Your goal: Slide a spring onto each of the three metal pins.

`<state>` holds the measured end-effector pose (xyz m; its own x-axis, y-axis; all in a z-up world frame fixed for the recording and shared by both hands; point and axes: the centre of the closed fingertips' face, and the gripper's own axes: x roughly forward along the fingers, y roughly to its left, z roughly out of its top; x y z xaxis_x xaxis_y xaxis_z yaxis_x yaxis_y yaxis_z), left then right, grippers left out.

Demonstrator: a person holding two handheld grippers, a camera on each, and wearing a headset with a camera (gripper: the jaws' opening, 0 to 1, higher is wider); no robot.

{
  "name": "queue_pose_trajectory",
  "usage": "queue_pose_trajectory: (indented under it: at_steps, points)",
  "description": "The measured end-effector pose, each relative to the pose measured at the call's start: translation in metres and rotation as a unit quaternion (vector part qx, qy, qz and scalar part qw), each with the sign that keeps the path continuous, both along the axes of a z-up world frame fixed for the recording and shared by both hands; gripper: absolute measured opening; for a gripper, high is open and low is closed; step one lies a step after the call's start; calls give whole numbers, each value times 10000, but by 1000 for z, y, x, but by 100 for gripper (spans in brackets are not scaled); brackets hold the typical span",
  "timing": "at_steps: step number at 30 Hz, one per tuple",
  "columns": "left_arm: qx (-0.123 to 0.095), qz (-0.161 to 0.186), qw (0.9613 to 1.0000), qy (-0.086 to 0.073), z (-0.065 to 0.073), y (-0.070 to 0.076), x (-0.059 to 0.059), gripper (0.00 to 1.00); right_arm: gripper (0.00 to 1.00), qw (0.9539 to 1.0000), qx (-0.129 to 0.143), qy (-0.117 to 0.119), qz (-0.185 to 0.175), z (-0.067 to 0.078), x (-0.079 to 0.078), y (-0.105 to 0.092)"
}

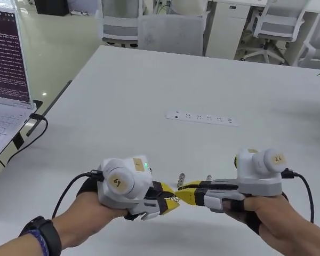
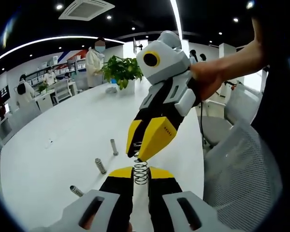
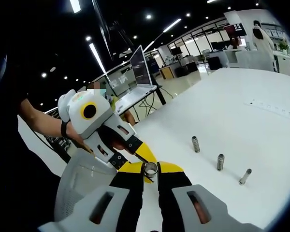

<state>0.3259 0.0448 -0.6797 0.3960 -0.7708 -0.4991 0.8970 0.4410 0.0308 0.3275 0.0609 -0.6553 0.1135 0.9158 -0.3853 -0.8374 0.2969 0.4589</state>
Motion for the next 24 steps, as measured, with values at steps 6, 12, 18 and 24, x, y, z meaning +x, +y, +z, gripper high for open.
queue_pose_trajectory:
  at_steps: [6,12,18,24]
  points:
    - [-55,61,10000,35,0,-1,2,3,8,10000,-47,-64,48,2,0,1]
    - [-70,73,9999,58,-1,-3,3,3,8,9997,-132,-146,107,1,0,0]
    - [-122,28,9999,69,-1,-6,1,2,8,9981,-365,-326,384,2,-3,-3]
    - [-219,-19,9998,30,3,-10,0,2,10,9928,-669,-610,785,4,-5,-5]
